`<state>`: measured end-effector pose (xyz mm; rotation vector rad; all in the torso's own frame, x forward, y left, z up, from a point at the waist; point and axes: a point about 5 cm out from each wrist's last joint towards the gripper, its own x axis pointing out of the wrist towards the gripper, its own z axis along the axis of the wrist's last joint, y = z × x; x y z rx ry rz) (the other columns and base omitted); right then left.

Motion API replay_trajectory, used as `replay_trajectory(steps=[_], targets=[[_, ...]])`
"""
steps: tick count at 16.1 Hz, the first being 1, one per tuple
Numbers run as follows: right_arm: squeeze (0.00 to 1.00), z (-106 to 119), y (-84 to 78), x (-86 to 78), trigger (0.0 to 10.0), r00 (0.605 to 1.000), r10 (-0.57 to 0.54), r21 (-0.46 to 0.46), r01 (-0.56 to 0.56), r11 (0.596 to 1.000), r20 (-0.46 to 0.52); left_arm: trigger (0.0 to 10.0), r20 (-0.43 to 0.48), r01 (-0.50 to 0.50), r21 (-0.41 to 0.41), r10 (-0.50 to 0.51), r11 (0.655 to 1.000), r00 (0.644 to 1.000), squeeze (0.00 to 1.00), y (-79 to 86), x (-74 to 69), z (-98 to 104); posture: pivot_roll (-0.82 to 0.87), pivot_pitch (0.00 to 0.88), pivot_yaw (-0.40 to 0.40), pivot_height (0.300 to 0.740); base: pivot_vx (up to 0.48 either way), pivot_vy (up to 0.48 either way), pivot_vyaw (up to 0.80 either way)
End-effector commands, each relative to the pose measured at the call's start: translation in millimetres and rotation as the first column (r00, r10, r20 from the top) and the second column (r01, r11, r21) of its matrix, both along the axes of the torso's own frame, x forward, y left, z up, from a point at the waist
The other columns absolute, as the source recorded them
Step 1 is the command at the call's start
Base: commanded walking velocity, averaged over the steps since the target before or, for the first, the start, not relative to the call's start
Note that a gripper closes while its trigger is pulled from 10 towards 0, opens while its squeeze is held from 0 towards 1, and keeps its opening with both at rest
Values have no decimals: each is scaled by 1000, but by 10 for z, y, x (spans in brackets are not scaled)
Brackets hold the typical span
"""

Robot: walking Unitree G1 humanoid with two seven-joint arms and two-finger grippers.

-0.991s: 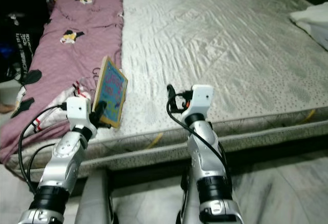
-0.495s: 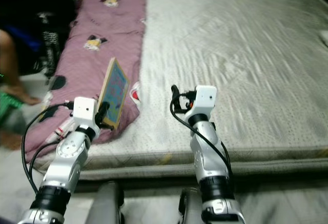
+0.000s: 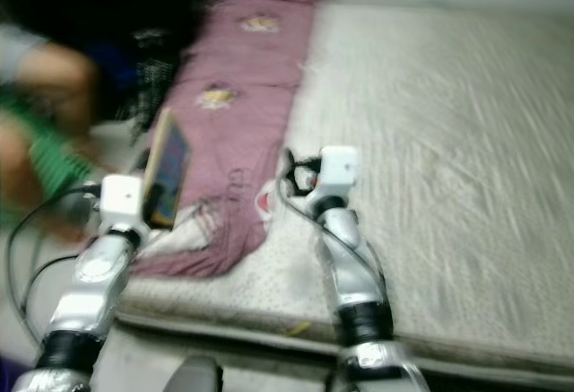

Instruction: Clean up the room

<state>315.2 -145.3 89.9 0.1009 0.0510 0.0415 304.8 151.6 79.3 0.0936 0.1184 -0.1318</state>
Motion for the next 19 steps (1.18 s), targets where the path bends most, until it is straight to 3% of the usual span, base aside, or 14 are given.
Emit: replay_trajectory(steps=[1,4,6,13,19], targets=[[0,35,97,21,10000,1000,14,15,-14,1000,10,10000,47,28,27,-29,999,998,0,-13,9,83,56,0,38,740,0,0,0],[0,52,79,3,10000,999,0,2,0,1000,34,10000,73,30,77,-36,997,997,0,-3,-1,96,55,0,37,740,0,0,0],[0,50,74,5,10000,999,-2,-5,2,1000,34,10000,78,77,65,-82,995,994,0,-3,-22,104,57,0,36,740,0,0,0],[0,-33,54,19,10000,998,-58,-20,57,998,-38,10000,61,24,163,-34,986,998,0,29,-32,39,60,0,24,740,0,0,0],[0,-39,47,1,10000,997,-69,-23,68,997,-38,10000,95,45,165,-61,985,994,0,-47,-22,74,48,0,24,740,0,0,-756]])
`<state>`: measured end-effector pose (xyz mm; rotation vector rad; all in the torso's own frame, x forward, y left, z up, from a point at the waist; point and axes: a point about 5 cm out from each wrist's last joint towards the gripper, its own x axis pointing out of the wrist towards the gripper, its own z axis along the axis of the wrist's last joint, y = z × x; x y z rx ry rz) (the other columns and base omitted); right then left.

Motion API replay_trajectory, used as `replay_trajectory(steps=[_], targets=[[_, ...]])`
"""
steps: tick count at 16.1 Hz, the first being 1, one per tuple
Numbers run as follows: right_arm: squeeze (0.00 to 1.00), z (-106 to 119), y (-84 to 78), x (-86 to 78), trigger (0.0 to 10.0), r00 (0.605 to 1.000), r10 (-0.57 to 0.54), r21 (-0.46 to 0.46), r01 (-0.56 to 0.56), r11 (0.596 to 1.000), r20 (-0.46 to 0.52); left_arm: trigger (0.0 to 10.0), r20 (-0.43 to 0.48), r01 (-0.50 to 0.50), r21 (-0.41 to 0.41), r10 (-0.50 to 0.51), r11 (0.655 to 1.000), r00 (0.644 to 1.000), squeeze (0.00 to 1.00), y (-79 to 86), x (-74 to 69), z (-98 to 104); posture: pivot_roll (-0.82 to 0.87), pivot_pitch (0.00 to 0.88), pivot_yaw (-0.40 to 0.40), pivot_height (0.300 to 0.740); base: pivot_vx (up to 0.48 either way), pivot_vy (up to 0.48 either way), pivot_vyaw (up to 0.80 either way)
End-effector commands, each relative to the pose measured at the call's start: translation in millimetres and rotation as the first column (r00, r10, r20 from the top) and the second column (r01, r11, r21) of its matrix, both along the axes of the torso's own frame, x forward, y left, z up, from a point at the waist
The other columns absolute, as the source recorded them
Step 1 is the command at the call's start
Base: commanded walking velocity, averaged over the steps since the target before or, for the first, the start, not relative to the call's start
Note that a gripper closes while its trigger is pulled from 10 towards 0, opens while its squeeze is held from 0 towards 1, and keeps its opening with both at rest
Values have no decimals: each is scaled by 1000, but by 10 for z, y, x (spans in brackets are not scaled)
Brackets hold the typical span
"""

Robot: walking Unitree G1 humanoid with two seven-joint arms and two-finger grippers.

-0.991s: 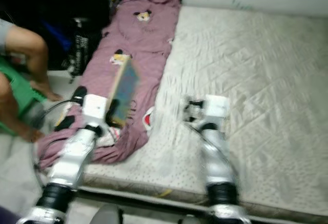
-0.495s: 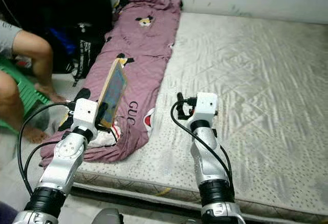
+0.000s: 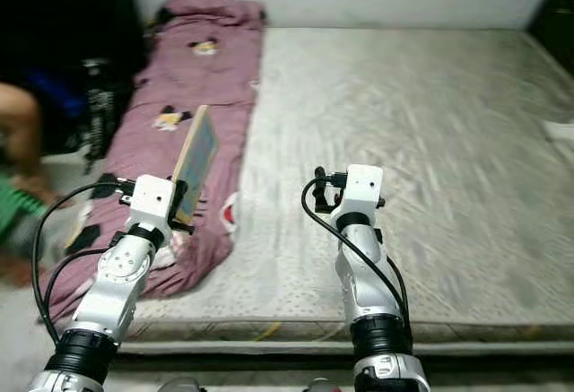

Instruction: Clean up the room

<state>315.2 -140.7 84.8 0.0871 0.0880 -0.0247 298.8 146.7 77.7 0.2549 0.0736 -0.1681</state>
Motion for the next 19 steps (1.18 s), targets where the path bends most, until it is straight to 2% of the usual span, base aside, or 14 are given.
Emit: replay_trajectory(steps=[1,4,5,8,10,14,15,19], targets=[[0,13,-1,-3,10000,1000,-7,-4,7,1000,2,10000,47,15,0,-15,1000,999,0,-20,39,95,44,0,28,740,0,0,0],[0,19,-14,-15,10000,1000,-18,1,18,1000,15,10000,57,55,-40,-52,998,997,0,-87,17,107,41,0,36,740,0,0,0],[0,18,-21,-22,10000,999,-20,16,20,1000,26,10000,58,57,-47,-54,997,997,0,-88,0,84,40,0,63,740,0,0,0],[0,41,58,-32,10000,998,-19,1,19,1000,67,10000,40,69,-18,-68,997,997,0,-77,7,2,32,0,104,740,0,0,0],[0,58,110,-33,10000,997,19,-22,-18,1000,80,10000,52,68,-35,-66,997,996,0,-73,32,33,35,0,95,740,0,0,0],[0,39,103,-13,10000,997,47,-19,-46,999,59,10000,62,52,-57,-49,997,997,0,-73,40,57,38,0,51,740,0,0,-422],[0,41,158,-17,10000,995,79,-32,-77,997,64,10000,61,41,-78,-36,996,997,0,-54,44,48,40,0,40,740,0,0,0],[0,27,176,-18,10000,995,88,-36,-86,996,57,10000,63,49,-84,-44,995,997,0,-59,34,51,40,0,40,740,0,-293,0]])
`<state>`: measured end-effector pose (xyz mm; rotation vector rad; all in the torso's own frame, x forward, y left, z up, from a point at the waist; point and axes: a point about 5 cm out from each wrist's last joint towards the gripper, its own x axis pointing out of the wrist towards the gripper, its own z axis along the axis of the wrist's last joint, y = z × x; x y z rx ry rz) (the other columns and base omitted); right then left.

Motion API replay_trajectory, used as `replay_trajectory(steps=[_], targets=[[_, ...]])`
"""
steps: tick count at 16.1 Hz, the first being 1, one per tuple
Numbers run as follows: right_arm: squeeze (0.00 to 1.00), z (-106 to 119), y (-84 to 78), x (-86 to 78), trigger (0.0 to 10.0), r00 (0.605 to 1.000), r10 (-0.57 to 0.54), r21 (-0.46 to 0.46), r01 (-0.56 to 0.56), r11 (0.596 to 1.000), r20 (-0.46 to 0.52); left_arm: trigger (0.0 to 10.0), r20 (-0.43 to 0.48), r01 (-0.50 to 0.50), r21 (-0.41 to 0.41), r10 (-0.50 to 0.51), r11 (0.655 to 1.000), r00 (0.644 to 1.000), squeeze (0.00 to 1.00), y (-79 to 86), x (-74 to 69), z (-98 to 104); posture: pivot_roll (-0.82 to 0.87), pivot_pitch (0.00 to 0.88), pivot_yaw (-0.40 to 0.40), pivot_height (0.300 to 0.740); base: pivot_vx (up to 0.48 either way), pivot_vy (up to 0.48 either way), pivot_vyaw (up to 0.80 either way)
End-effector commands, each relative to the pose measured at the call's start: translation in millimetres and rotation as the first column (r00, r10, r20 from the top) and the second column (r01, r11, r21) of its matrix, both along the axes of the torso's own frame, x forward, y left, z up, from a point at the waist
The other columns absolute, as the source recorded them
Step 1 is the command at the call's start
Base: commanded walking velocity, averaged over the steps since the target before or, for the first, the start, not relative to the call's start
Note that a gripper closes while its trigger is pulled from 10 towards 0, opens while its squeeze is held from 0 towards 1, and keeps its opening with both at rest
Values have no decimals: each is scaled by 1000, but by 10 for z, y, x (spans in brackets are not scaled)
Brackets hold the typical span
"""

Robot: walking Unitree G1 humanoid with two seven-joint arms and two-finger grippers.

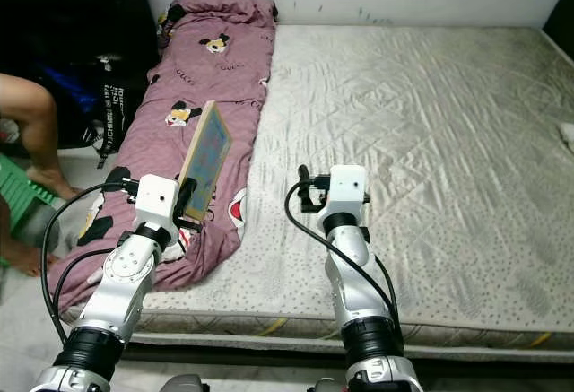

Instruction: Clean up the room

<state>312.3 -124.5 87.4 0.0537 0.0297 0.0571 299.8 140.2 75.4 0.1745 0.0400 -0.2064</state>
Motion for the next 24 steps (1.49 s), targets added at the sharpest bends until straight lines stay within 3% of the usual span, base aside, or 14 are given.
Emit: replay_trajectory(steps=[1,6,19,24], targets=[[0,4,14,11,10000,1000,6,-5,-6,1000,-2,10000,40,8,-5,-8,1000,999,0,4,28,79,40,0,41,740,0,-296,0],[0,7,-5,10,10000,1000,-4,-8,4,1000,-2,10000,36,13,-9,-13,1000,999,0,-7,42,85,34,0,42,740,0,-264,0],[0,1,-18,7,10000,1000,-11,-8,11,1000,-11,10000,38,12,-23,-11,1000,999,0,-11,28,94,36,0,36,740,0,0,-121],[0,-2,-13,7,10000,1000,-10,-9,10,1000,-15,10000,34,12,-23,-12,1000,999,0,-6,28,90,36,0,37,740,0,-256,0]])
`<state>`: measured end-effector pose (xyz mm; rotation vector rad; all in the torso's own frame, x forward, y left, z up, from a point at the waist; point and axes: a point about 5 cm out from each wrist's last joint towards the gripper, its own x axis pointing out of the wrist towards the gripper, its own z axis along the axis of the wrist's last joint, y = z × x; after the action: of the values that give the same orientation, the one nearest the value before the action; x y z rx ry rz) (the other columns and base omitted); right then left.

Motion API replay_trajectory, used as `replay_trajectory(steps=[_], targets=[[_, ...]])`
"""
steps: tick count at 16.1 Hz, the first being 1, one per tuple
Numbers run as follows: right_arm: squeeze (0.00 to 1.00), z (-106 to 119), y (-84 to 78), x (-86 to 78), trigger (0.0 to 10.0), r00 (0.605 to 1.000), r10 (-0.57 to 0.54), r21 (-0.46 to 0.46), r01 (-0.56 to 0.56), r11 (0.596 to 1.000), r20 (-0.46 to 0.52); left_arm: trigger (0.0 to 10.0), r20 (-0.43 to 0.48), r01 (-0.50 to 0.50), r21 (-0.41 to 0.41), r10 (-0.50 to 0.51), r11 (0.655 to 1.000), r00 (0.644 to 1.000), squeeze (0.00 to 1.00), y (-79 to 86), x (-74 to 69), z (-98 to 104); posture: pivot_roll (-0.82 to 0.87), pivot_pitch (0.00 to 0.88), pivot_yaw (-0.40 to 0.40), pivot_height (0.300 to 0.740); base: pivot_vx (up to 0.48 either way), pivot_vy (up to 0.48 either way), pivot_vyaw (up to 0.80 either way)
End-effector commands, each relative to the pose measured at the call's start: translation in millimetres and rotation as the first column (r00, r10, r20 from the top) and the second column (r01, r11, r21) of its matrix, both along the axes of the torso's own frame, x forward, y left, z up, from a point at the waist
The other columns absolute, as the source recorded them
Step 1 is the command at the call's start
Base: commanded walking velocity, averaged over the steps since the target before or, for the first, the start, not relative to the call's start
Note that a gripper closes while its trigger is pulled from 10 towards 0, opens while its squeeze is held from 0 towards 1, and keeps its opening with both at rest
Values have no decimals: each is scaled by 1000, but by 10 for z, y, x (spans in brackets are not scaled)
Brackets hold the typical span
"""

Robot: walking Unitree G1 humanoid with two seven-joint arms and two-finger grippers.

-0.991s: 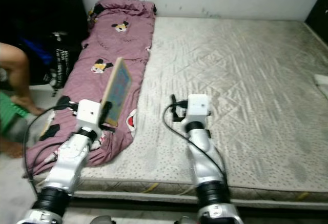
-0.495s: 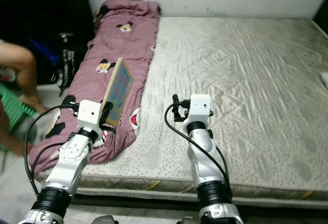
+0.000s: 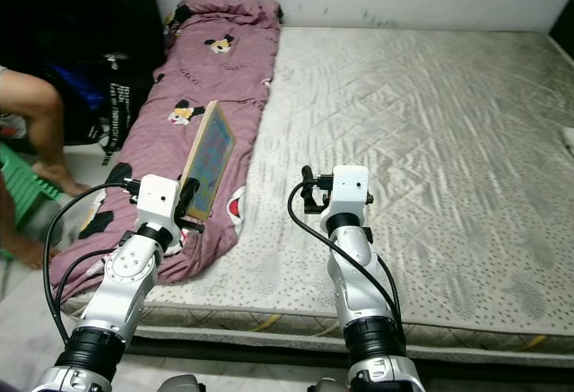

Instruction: Clean up the room

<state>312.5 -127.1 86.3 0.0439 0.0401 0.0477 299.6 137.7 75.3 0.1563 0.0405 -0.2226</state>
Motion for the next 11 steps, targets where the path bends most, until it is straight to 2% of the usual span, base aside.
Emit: replay_trajectory(steps=[1,11], targets=[[0,8,13,5,10000,1000,-1,1,1,1000,-4,10000,38,-3,-6,3,1000,999,0,18,31,91,35,0,38,740,0,-416,0],[0,10,15,15,10000,1000,-1,-1,1,1000,-5,10000,36,0,-17,1,1000,999,0,17,40,95,36,0,37,740,0,-410,0]])
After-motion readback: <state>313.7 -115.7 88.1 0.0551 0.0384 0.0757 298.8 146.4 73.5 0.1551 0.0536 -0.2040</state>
